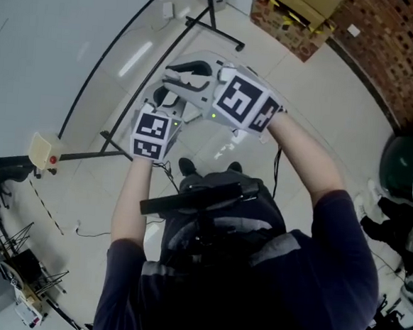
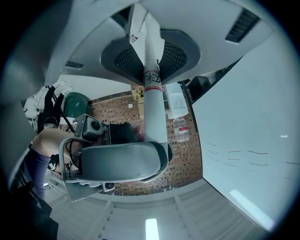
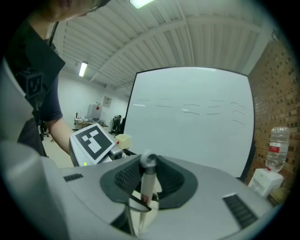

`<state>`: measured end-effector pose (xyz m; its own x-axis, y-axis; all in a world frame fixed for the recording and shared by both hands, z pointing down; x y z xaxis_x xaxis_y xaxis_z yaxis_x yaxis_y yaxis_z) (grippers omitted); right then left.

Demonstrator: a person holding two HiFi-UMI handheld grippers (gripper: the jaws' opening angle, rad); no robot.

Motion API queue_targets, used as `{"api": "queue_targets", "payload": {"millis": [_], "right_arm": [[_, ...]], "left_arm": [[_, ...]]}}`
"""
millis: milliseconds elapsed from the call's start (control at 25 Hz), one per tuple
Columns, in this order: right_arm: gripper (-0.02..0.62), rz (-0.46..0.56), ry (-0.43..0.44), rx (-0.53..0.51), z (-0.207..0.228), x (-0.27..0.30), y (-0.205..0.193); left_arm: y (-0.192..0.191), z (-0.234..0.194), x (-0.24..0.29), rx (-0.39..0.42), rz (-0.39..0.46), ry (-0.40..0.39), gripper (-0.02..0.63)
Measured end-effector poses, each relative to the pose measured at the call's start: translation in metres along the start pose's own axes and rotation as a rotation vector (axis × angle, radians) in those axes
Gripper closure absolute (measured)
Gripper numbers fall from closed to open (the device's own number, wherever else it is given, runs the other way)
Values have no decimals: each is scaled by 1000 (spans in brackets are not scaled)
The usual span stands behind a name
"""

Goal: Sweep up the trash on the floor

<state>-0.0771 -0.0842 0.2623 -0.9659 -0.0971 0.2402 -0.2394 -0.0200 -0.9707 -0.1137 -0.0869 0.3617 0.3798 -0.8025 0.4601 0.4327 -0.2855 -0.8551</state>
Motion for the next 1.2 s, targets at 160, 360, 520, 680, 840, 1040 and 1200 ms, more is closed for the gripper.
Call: {"api": "queue_targets", "payload": {"millis": [160,360,520,680,840,1040,1200], "right_arm": [[499,9,-17,-1,13,-39,-9],[499,7,-60,8,26,-69,-21],[499,-8,-92,26,39,-77,-32],[499,-57,-110,38,54,-71,-53],[499,-147,-120,24,73,-59,-72],[495,-189,-137,53,107,-43,-82],[495,-219,-158,79,136,-23,-95]], "left_arm": [[22,27,24,39,-3,-40,508],[36,48,49,74,-1,-89,508],[38,52,69,108,-4,-138,508],[25,50,96,136,-7,-189,508],[12,41,126,135,0,-232,508],[9,22,162,136,17,-277,508],[0,1,191,125,17,-312,508]]}}
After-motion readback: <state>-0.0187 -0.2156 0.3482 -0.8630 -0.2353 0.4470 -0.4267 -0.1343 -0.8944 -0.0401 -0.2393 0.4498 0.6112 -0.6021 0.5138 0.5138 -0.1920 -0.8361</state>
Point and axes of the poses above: the fingertips, and each gripper's own axes: x forward along the fingers, z to its right, y out of its top, the point moved 4 cm from there along -x, backward along the fingers, and after that the axes turned 8 degrees about x, right-handed, at the moved point
